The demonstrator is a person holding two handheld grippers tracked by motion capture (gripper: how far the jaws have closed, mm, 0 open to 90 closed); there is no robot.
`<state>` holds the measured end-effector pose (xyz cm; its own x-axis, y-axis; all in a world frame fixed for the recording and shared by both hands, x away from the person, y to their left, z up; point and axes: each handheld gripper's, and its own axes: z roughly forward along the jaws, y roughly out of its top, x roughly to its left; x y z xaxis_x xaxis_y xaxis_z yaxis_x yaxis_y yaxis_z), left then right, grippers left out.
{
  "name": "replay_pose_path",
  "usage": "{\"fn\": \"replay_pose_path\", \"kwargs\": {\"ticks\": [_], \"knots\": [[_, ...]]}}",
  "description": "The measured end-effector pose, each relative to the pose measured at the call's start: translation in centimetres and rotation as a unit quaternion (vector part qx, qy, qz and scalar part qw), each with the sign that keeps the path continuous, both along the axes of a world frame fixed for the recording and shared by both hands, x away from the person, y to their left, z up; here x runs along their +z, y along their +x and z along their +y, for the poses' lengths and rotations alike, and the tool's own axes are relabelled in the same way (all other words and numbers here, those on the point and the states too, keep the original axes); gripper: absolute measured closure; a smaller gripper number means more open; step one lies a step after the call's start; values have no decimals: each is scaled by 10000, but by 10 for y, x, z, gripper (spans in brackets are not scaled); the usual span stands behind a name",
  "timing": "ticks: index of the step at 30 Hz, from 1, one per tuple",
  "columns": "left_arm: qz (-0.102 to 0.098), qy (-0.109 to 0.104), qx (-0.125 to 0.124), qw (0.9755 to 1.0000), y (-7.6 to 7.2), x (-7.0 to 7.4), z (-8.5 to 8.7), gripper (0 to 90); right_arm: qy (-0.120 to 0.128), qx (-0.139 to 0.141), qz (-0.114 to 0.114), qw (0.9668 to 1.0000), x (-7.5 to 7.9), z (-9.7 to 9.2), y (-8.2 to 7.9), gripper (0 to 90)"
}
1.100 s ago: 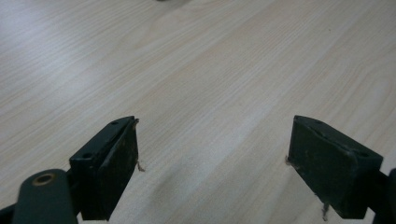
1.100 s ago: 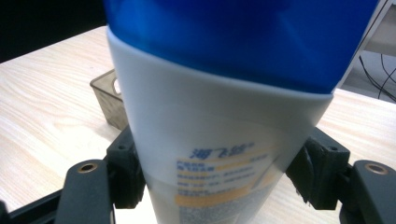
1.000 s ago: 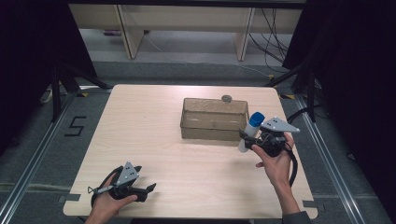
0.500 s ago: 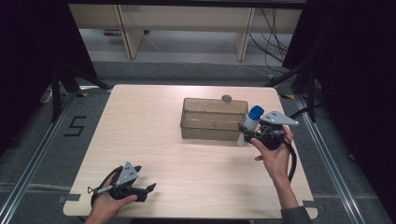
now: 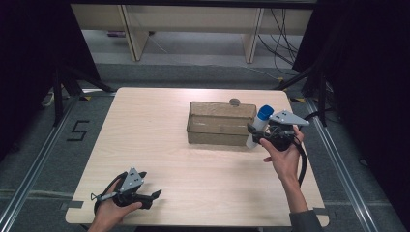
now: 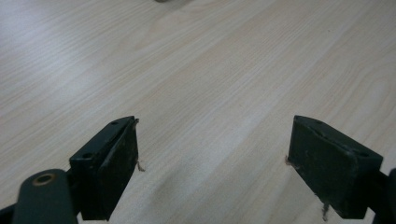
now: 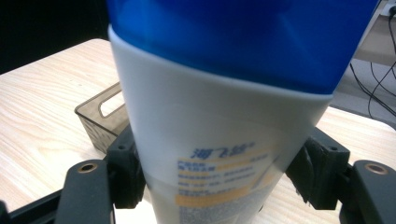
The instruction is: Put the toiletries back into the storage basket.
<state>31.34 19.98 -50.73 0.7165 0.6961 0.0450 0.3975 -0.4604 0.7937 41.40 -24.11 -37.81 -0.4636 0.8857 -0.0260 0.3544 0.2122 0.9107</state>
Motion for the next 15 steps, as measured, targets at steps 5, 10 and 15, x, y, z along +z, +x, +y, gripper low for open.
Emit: {"fn": "replay_pose_path", "kwargs": {"ticks": [5, 10, 15], "knots": [[-13, 2, 44, 10000, 0, 0, 0, 158, -35, 17, -90, 10000, 3, 1, 6, 320], [-11, 79, 54, 10000, 1, 0, 1, 158, 11, -45, -16, 10000, 4, 2, 11, 320], [-8, 87, 56, 9999, 1, 0, 1, 158, 49, -107, 34, 9999, 2, 3, 19, 320]]}}
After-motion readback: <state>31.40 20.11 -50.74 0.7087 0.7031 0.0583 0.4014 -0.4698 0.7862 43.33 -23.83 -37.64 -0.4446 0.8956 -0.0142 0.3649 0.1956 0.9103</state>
